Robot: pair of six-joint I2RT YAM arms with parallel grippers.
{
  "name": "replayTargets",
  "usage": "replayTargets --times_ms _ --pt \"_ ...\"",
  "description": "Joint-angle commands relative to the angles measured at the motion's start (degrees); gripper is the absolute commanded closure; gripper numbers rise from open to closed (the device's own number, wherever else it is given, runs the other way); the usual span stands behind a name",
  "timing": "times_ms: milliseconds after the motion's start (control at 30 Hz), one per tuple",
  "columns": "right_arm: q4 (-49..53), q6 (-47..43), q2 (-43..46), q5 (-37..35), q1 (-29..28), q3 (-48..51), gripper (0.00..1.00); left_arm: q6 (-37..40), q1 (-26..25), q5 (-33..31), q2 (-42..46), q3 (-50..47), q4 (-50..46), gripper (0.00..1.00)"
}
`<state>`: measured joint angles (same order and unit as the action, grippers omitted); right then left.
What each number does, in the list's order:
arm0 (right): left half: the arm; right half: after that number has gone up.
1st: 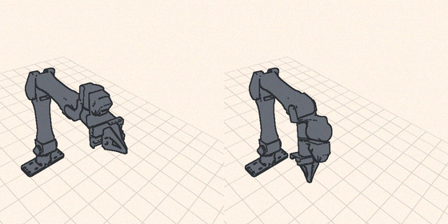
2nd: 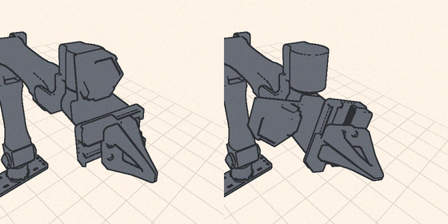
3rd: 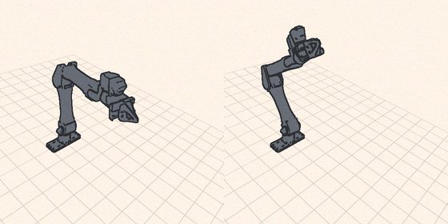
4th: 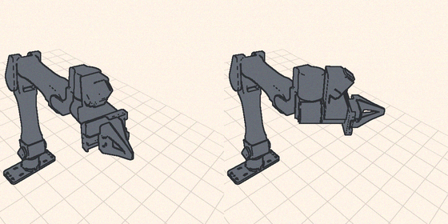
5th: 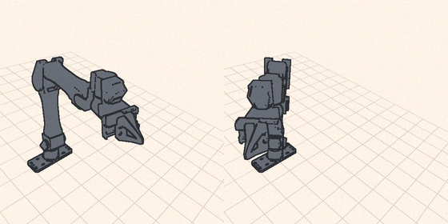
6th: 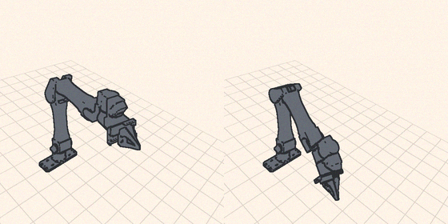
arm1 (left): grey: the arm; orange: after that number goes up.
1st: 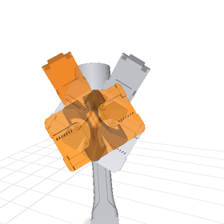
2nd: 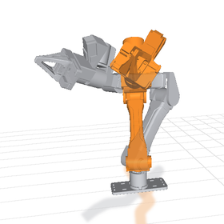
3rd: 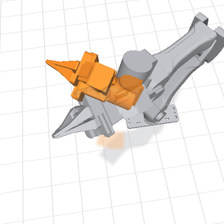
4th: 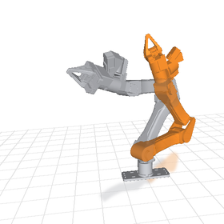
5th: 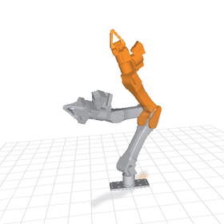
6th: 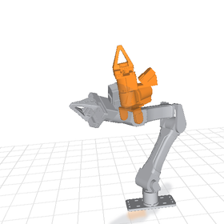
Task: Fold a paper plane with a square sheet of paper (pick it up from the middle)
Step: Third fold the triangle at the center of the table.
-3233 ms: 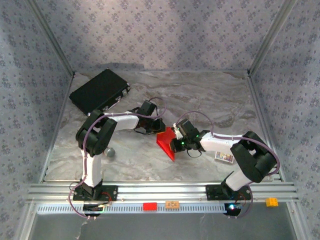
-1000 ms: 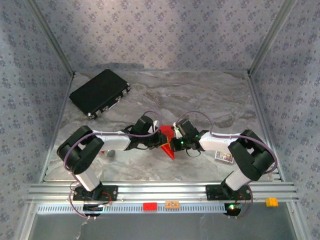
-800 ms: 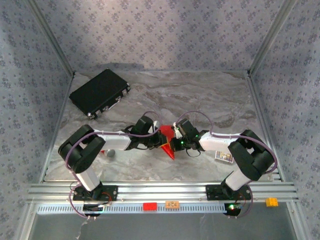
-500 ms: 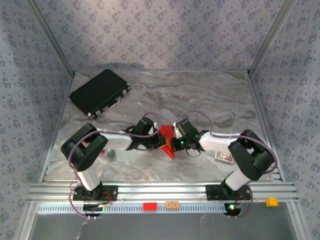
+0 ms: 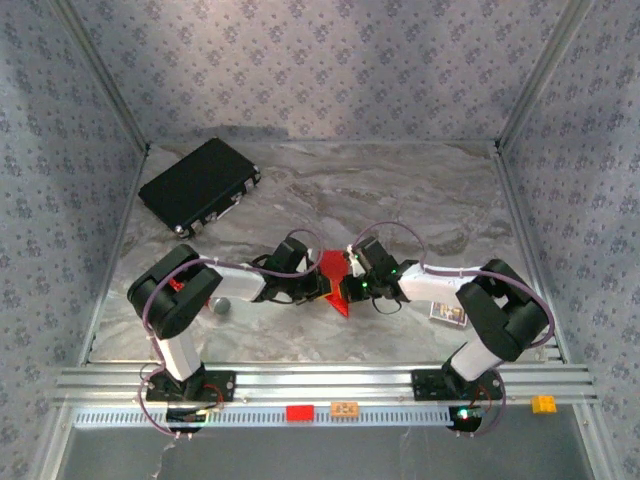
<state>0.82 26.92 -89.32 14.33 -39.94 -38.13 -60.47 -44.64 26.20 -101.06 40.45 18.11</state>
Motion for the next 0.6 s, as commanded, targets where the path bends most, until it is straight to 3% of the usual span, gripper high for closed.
replayTargets --times_ms 0,67,233,300,400,567 --pt "2.9 1.6 2.7 0.2 1.1 -2.2 0.8 1.8 -0.1 -1.7 -2.3 -1.2 -1.8 0.91" --pt "4.7 3.3 5.2 -1.1 2.3 -2.4 0.67 2.0 -0.2 -1.9 -2.2 -1.2 -2.1 0.92" --pt "4.6 6.0 11.9 4.6 6.4 0.0 0.59 2.2 -0.2 -2.0 -2.0 -1.2 -2.0 0.91" --pt "4.1 6.3 12.4 9.4 6.3 0.3 0.63 2.2 -0.1 -2.2 -1.9 -1.2 -2.2 0.92" --pt "1.7 7.9 10.9 15.1 4.4 0.9 0.75 2.3 -0.2 -2.3 -1.8 -1.1 -2.3 0.92" --pt "3.3 6.8 6.8 15.9 -0.3 -1.3 0.91 2.4 -0.1 -2.6 -1.7 -1.1 -2.5 0.92"
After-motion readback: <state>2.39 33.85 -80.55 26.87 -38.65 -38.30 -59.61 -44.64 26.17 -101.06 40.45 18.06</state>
